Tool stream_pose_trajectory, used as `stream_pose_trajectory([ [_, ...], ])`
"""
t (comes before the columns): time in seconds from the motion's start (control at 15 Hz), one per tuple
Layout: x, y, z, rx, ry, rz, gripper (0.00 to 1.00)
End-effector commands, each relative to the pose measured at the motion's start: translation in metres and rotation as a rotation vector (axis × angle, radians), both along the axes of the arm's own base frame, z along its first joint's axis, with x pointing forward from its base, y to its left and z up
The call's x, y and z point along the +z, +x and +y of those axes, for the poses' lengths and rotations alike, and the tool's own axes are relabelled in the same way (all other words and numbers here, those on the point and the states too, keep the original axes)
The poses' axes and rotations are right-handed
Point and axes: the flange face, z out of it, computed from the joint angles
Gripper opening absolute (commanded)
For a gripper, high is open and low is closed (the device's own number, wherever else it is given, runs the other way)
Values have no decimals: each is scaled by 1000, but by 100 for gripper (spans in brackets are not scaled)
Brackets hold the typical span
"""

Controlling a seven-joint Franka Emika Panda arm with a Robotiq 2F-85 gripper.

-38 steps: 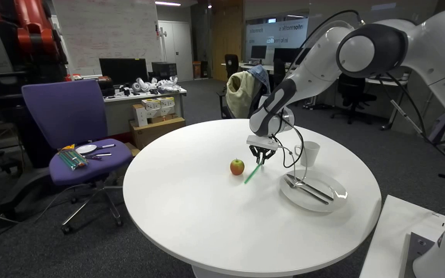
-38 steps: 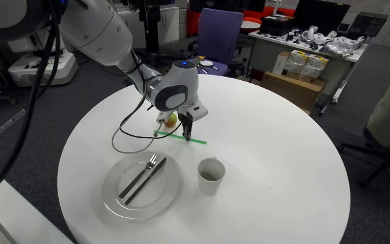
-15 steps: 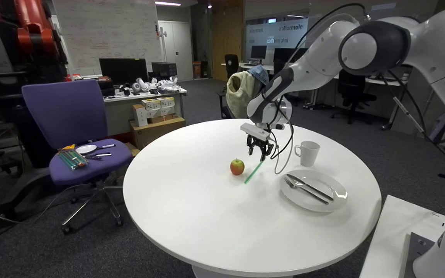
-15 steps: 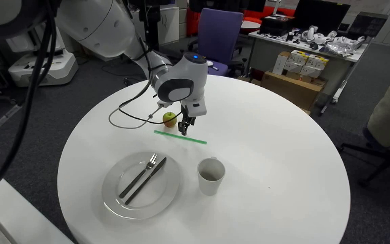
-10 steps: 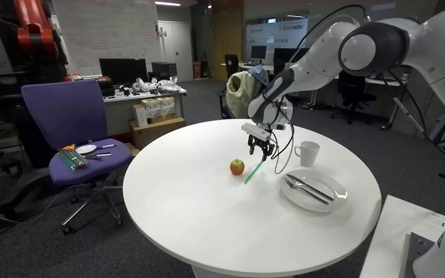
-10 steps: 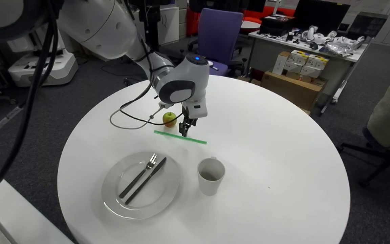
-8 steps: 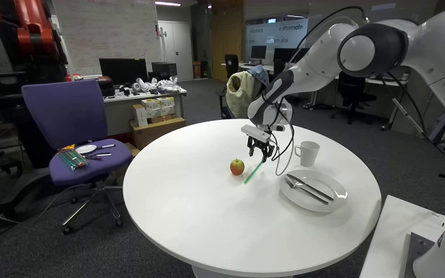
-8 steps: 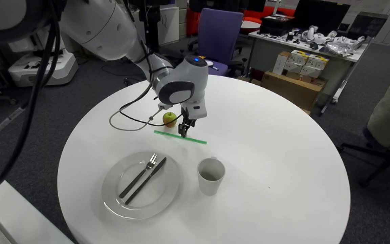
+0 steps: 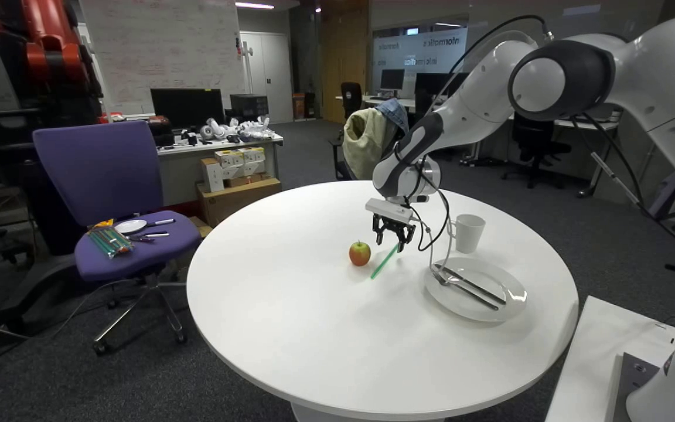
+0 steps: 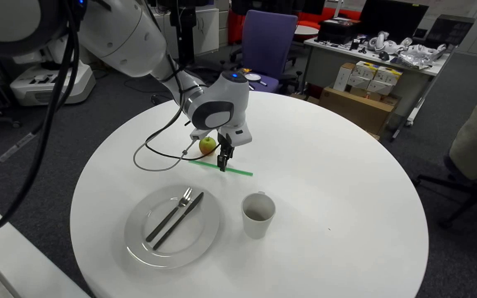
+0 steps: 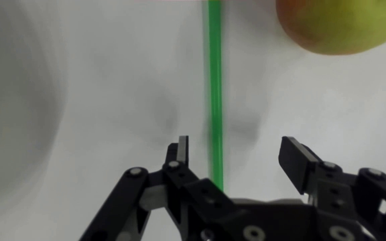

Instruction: Pick up the green straw and put it into the white mug

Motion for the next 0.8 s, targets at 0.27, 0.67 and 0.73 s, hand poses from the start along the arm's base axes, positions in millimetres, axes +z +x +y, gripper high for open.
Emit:
stream_pose_trajectory([
  [0.27, -2, 0, -1, 87, 3, 49, 71],
  [0.67, -3, -1, -1, 98, 2, 57, 36],
  [0.73, -3, -1, -2, 98, 3, 57, 39],
])
